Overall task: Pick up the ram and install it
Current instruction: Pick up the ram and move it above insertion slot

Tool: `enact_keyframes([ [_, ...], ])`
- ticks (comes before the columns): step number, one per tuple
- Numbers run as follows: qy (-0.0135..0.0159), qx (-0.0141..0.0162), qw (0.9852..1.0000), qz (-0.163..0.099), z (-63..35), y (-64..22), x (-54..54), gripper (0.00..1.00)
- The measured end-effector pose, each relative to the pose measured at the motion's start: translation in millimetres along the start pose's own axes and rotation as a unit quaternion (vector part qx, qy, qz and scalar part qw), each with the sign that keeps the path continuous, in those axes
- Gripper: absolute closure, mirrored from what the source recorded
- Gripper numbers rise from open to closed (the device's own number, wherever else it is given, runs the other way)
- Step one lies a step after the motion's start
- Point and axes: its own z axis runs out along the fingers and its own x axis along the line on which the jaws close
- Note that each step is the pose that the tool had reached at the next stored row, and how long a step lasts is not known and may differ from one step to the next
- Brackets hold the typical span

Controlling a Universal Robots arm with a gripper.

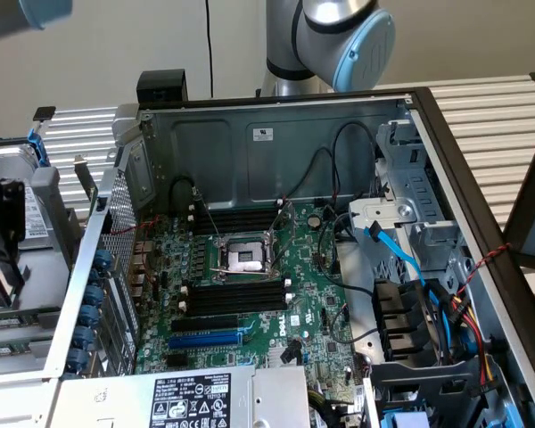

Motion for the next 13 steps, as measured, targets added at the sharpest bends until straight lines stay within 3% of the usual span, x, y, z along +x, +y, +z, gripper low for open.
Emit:
enact_keyframes([
  [6,0.0014,0.0004,0.9985,-0.055,4.6,-0.1,0.0,0.67],
  [10,0.0026,0.0005,0.9959,-0.091,7.0,-0.2,0.0,0.67],
  [13,0.0055,0.0004,0.9937,-0.112,7.7,-0.1,-0.1,0.67],
])
